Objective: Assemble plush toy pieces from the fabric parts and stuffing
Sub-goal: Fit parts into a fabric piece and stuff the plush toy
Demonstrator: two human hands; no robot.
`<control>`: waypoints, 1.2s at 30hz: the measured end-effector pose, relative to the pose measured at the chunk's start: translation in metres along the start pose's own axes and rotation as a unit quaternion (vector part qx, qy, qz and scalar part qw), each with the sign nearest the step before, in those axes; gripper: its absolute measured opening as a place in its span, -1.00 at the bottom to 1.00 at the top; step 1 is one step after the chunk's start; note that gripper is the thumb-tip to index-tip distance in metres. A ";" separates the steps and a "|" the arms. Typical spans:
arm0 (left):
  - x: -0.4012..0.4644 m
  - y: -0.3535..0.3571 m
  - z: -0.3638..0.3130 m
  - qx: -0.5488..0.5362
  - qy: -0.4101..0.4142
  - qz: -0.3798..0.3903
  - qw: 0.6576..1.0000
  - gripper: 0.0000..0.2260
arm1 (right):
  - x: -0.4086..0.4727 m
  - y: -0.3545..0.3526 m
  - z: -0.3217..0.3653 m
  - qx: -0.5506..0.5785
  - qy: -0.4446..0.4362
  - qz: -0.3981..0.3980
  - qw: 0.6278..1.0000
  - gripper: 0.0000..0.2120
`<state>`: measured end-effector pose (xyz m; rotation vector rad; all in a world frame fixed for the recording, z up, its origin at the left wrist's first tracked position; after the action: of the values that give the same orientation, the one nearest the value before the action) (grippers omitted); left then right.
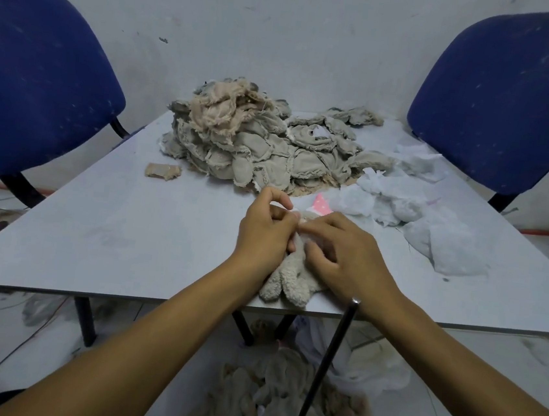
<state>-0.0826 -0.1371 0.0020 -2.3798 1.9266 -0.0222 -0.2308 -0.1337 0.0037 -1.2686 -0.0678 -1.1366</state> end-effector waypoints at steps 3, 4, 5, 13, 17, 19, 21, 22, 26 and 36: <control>0.005 -0.006 -0.002 0.011 -0.012 0.004 1.000 -0.83 | -0.002 -0.002 -0.002 0.066 0.019 0.022 0.997 -0.65; 0.006 -0.007 -0.003 0.020 -0.011 0.007 1.000 -0.82 | -0.001 -0.002 -0.003 0.068 0.024 0.024 0.997 -0.69; 0.006 -0.009 -0.003 0.029 -0.007 0.007 1.000 -0.81 | -0.001 -0.001 -0.002 0.055 0.023 0.028 0.998 -0.72; 0.001 -0.007 -0.003 0.107 0.038 0.024 0.993 -0.65 | 0.000 0.004 -0.001 -0.069 0.027 0.053 0.996 -0.56; -0.003 -0.004 -0.006 0.162 0.087 0.026 0.983 -0.73 | 0.004 0.008 -0.002 -0.103 0.060 0.148 0.982 -0.66; -0.005 -0.002 -0.007 0.151 0.071 0.024 0.986 -0.79 | 0.004 0.005 -0.002 -0.062 0.037 0.145 0.987 -0.60; -0.004 0.005 -0.007 0.164 0.027 0.025 0.986 -0.83 | 0.000 -0.002 -0.005 0.053 0.051 0.060 0.995 -0.57; -0.002 0.008 -0.007 0.202 0.002 0.014 0.979 -0.81 | -0.001 -0.006 -0.009 0.115 0.083 -0.012 0.990 -0.60; 0.001 0.017 -0.013 0.298 -0.078 -0.003 0.951 -0.68 | -0.004 -0.004 -0.015 0.018 0.151 -0.070 0.986 -0.66; -0.007 0.013 -0.018 0.166 0.036 -0.016 0.985 -0.54 | -0.003 -0.007 -0.004 0.206 0.085 -0.009 0.975 -0.51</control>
<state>-0.0980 -0.1339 0.0195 -2.2130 1.7506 -0.4032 -0.2389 -0.1337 0.0055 -0.8028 -0.1786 -1.1712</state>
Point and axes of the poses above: each hand's wrist, its own x-axis towards the middle knuckle, its own y-axis out of the palm, z = x × y, the point moved 2 cm from there along x, towards the middle knuckle, and after that the axes turned 14 degrees about -y, right-handed, at the moved point
